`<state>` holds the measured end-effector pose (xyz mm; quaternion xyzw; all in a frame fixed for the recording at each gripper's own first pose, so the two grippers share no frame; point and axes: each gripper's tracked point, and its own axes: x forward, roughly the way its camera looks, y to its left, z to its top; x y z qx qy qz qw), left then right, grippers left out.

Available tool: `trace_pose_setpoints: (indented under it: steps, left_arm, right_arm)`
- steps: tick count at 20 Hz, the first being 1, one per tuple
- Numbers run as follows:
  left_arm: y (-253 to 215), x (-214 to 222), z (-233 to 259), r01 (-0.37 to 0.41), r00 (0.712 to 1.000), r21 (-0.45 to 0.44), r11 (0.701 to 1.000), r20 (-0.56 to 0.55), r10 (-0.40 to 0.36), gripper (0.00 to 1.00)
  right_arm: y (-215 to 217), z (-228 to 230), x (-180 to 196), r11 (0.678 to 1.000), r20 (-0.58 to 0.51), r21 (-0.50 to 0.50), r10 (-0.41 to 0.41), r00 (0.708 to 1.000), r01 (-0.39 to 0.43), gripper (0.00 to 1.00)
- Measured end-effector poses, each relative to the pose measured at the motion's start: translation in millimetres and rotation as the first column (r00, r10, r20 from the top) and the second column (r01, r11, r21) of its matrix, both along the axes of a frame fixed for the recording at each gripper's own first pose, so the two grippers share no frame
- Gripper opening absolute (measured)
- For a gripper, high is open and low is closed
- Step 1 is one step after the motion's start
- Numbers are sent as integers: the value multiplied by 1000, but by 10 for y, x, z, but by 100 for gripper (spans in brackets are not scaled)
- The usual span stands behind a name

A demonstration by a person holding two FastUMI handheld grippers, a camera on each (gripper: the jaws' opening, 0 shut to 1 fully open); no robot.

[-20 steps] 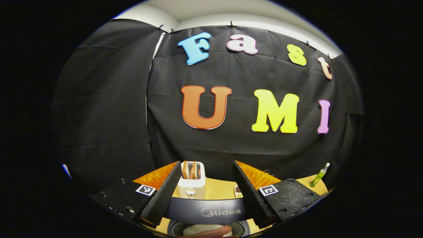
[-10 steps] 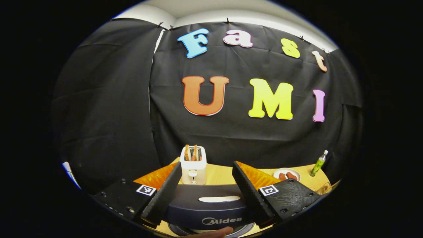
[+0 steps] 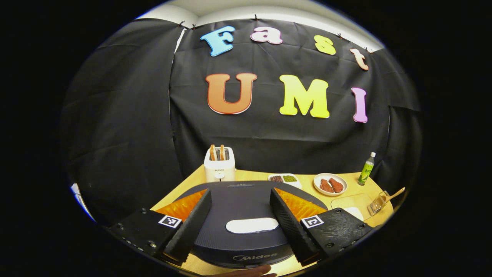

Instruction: Close the left gripper, press the button to open the rice cooker; take a wooden spoon from the chopstick holder with the right hand, scoop a spoonful of rice and pour it into the rice cooker, then put the wooden spoon back into the chopstick holder.

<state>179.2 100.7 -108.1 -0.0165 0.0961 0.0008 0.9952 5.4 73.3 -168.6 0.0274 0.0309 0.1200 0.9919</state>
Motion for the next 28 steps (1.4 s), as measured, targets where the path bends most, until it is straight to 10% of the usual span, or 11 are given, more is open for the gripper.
trace_pose_setpoints:
  steps: [28]
  left_arm:
    - [-148, -705, -573, 30, 997, -7, 1000, 70, -30, 99]
  right_arm:
    - [289, 274, -878, 991, 89, -74, 117, 989, -111, 100]
